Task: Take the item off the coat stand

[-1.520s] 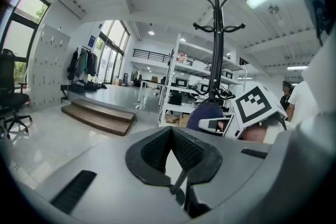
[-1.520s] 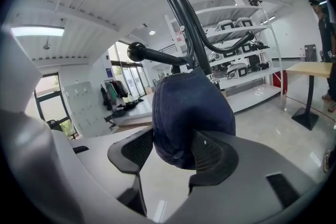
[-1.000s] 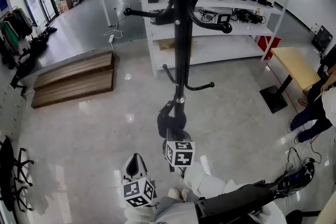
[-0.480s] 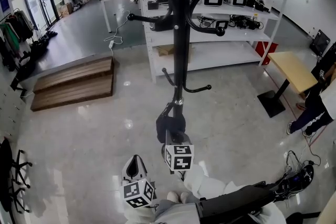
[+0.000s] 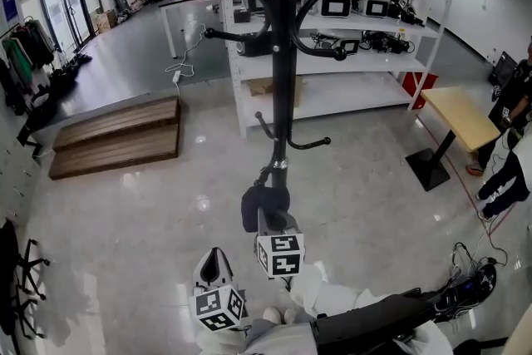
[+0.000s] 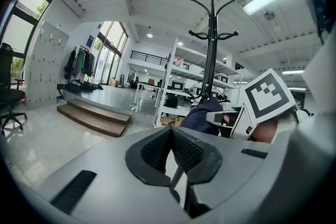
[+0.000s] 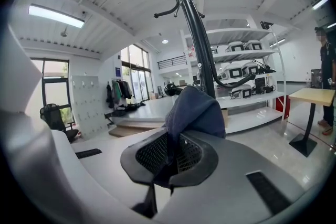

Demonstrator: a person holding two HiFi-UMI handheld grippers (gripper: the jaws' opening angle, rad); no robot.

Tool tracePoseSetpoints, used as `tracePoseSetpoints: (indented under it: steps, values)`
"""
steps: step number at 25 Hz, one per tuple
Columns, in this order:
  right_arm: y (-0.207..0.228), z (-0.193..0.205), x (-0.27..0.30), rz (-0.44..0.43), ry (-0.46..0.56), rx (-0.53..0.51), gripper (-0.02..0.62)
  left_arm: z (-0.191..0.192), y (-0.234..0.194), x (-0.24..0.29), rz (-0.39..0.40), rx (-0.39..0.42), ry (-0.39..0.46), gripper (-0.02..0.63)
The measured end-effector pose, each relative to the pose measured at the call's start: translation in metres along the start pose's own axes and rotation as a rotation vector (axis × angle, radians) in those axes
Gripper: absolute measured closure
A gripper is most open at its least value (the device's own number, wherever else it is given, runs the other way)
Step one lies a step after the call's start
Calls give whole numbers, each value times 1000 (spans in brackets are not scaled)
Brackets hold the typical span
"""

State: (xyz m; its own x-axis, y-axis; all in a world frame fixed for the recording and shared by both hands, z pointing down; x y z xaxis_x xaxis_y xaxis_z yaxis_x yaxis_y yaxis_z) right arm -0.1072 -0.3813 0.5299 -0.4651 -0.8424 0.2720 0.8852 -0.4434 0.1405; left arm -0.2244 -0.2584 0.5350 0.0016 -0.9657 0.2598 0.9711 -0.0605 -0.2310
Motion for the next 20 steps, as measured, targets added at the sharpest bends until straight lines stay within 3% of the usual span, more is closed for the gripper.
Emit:
tracePoseSetpoints:
  steps: [20]
  values:
    - [-33,-10,-23,-108,43,-68,575,4,7,-13,-20,-22,21,614]
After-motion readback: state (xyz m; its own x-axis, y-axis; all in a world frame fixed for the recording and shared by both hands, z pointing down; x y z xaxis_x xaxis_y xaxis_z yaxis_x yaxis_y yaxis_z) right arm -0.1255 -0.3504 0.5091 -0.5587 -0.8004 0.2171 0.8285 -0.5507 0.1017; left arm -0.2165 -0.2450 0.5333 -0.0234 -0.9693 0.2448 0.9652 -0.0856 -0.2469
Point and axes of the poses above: the fingertips, and each gripper's own axes: x forward along the fingers, y to its right, z out of its underside, the point moved 1 cm from there along -x, backward along the fingers
